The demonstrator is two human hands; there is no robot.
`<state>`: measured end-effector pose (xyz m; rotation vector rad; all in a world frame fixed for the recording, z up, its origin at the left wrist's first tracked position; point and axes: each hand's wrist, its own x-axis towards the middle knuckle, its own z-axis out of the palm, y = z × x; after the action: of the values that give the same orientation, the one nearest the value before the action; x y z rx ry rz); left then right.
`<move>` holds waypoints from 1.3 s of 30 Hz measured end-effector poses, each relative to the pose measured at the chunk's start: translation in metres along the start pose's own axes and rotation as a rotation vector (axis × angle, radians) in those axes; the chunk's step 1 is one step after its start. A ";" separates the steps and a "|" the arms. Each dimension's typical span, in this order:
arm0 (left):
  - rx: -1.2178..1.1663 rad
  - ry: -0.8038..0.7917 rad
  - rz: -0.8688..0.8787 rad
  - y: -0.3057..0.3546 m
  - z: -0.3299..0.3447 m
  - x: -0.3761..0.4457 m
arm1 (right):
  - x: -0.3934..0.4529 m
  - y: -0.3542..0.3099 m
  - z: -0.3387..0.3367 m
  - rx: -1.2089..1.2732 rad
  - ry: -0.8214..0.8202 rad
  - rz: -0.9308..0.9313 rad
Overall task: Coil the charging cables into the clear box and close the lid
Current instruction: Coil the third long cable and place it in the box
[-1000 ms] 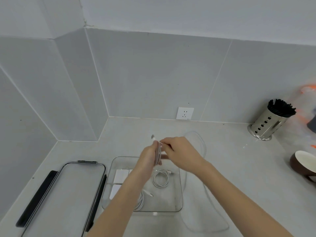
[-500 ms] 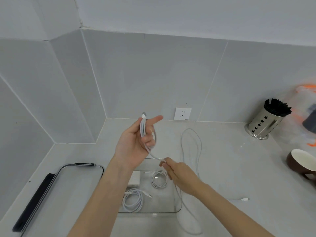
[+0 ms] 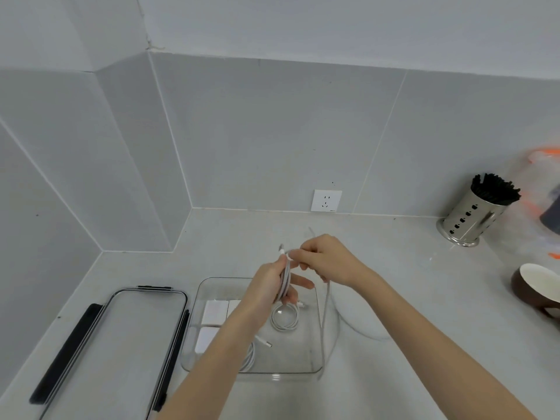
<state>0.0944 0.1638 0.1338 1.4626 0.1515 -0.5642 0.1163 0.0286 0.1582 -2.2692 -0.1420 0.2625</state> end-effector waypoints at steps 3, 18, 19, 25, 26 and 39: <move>0.024 0.125 0.052 0.006 0.004 0.008 | -0.014 -0.013 0.016 -0.020 0.010 -0.046; -0.623 -0.132 0.117 0.043 0.002 0.012 | -0.041 0.041 0.062 0.323 -0.182 0.020; -0.668 -0.192 0.103 0.048 -0.001 0.006 | -0.039 0.048 0.061 0.349 -0.249 0.076; -0.363 -0.414 0.037 0.043 -0.009 -0.030 | -0.017 0.054 0.023 0.229 -0.207 0.204; -0.304 -0.408 0.017 0.037 -0.011 -0.030 | -0.013 0.050 0.012 0.231 -0.152 0.216; 0.087 0.025 0.071 0.010 0.008 0.003 | -0.003 -0.017 -0.003 -0.171 0.085 -0.013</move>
<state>0.0996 0.1552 0.1427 1.5540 0.0955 -0.5001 0.1139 0.0366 0.1730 -2.4440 -0.1389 0.1512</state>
